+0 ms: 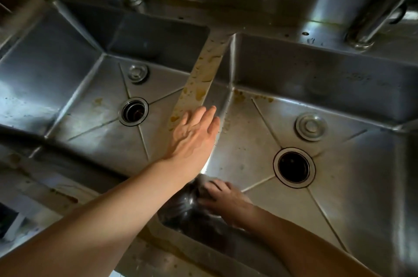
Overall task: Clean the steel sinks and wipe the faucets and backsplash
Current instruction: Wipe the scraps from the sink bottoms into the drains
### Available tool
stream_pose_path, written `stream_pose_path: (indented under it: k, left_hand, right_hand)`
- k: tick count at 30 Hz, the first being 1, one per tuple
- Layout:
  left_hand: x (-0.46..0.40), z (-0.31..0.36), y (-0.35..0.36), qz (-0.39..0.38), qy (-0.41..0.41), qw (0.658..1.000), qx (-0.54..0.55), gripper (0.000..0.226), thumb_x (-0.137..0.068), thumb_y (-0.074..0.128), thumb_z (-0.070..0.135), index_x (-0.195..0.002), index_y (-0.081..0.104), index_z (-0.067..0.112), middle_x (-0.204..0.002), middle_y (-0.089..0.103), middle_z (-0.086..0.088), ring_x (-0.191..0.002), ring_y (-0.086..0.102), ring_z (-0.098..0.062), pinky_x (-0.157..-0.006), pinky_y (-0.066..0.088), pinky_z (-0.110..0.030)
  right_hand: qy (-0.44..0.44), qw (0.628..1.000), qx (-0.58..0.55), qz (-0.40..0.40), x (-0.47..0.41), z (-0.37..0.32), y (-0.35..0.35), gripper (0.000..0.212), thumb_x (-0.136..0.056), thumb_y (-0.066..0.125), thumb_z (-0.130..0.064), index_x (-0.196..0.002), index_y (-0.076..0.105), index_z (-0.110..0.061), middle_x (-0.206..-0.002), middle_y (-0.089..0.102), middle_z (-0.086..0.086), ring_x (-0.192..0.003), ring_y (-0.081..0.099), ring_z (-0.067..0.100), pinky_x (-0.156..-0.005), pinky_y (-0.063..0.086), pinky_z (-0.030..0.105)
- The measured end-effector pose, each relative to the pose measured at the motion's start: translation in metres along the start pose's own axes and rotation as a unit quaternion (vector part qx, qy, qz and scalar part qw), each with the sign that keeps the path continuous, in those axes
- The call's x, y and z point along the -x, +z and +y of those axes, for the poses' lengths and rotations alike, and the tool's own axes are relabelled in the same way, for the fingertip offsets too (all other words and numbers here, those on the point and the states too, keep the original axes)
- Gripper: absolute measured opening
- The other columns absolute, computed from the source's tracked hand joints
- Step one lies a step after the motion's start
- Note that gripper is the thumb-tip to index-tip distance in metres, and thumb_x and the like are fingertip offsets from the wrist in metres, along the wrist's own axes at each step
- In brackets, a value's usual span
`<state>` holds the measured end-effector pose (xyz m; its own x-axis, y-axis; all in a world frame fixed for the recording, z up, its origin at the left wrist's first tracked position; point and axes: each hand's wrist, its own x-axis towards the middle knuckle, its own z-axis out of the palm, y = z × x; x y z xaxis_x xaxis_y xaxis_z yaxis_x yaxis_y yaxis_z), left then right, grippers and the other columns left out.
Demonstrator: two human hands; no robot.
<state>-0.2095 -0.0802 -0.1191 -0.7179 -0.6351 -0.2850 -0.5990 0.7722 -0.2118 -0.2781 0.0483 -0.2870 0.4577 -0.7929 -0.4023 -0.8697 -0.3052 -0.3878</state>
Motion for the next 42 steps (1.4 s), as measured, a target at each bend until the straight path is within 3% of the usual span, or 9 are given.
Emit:
stream_pose_path:
  k: [2,4,7,12,16,20,24,37,42]
  left_hand:
    - [0.000,0.000,-0.004,0.019,-0.010,1.000,0.013,0.062,-0.071,0.021,0.009,-0.111,0.069,0.010,-0.126,0.062,-0.010,-0.112,0.060,-0.025,-0.078,0.053,-0.033]
    - [0.001,0.002,-0.010,0.012,0.000,1.000,-0.001,0.073,-0.074,0.009,0.008,-0.138,0.044,0.010,-0.151,0.034,-0.010,-0.136,0.035,-0.024,-0.098,0.042,-0.035]
    - [0.002,0.003,-0.015,-0.024,0.000,1.000,0.010,0.077,-0.074,0.000,0.010,-0.146,0.027,0.013,-0.158,0.015,-0.006,-0.143,0.018,-0.022,-0.107,0.031,-0.034]
    - [0.002,0.002,-0.013,-0.028,0.018,0.999,0.001,0.087,-0.067,-0.012,0.012,-0.147,0.022,0.010,-0.158,0.013,-0.007,-0.143,0.015,-0.023,-0.111,0.024,-0.036]
    - [-0.014,-0.003,-0.028,0.036,0.025,0.999,0.017,0.074,-0.075,0.006,0.012,-0.133,0.052,0.004,-0.142,0.047,-0.012,-0.131,0.043,-0.029,-0.106,0.035,-0.046]
    - [-0.040,-0.016,-0.034,0.001,-0.004,1.000,0.012,0.069,-0.091,0.041,0.015,-0.151,0.008,0.010,-0.159,0.001,-0.007,-0.145,0.005,-0.028,-0.117,0.004,-0.045]
    - [-0.064,-0.021,-0.024,0.035,-0.015,0.999,-0.008,0.076,-0.090,0.043,0.018,-0.151,-0.003,0.007,-0.159,-0.006,-0.009,-0.143,0.010,-0.029,-0.118,0.008,-0.044]
    - [-0.069,-0.021,-0.025,0.043,-0.005,0.999,0.020,0.074,-0.080,0.023,0.002,-0.151,0.004,0.005,-0.159,-0.002,-0.014,-0.135,0.025,-0.032,-0.115,0.016,-0.045]
    - [-0.080,-0.028,-0.040,0.070,-0.019,0.995,0.066,0.076,-0.088,0.045,0.011,-0.152,0.003,0.012,-0.159,0.003,-0.006,-0.138,0.019,-0.027,-0.116,0.010,-0.046]
  right_hand:
    - [0.062,0.997,0.005,0.038,0.010,0.012,-0.007,0.055,-0.091,0.037,-0.013,-0.145,0.031,-0.027,-0.149,0.019,0.013,-0.130,0.031,0.037,-0.101,0.037,0.048]
    - [0.141,0.987,0.017,0.080,0.020,0.029,-0.007,0.057,-0.090,0.036,-0.008,-0.146,0.031,-0.021,-0.145,0.019,0.019,-0.125,0.039,0.043,-0.096,0.043,0.049]
    - [0.267,0.964,0.008,-0.008,0.043,0.055,-0.009,0.060,-0.097,0.034,-0.008,-0.151,0.009,-0.014,-0.146,0.013,0.025,-0.128,0.030,0.041,-0.100,0.040,0.045]
    - [0.399,0.917,-0.018,0.007,0.056,0.076,-0.029,0.045,-0.099,0.029,-0.008,-0.143,0.024,-0.008,-0.137,0.030,0.021,-0.121,0.041,0.035,-0.092,0.045,0.037]
    - [0.354,0.924,-0.098,0.107,0.029,0.057,-0.053,0.055,-0.096,0.039,-0.014,-0.148,0.021,-0.012,-0.135,0.030,0.017,-0.117,0.044,0.032,-0.090,0.048,0.037]
    - [0.291,0.932,-0.179,0.120,-0.030,0.035,-0.059,0.075,-0.090,0.054,-0.021,-0.151,0.010,-0.019,-0.145,0.011,0.012,-0.126,0.031,0.032,-0.097,0.046,0.042]
    - [0.308,0.933,-0.130,0.132,-0.078,0.042,-0.047,0.081,-0.084,0.054,-0.009,-0.151,0.009,-0.012,-0.146,-0.003,0.007,-0.124,0.029,0.033,-0.100,0.038,0.041]
    - [0.590,0.783,-0.171,0.097,-0.007,0.083,-0.027,0.044,-0.100,0.029,-0.009,-0.143,0.023,-0.004,-0.138,0.024,0.018,-0.123,0.039,0.032,-0.084,0.050,0.031]
    - [0.507,0.779,-0.236,0.283,-0.021,0.084,-0.058,0.039,-0.096,0.034,-0.009,-0.134,0.037,-0.004,-0.133,0.035,0.017,-0.122,0.040,0.032,-0.098,0.037,0.037]
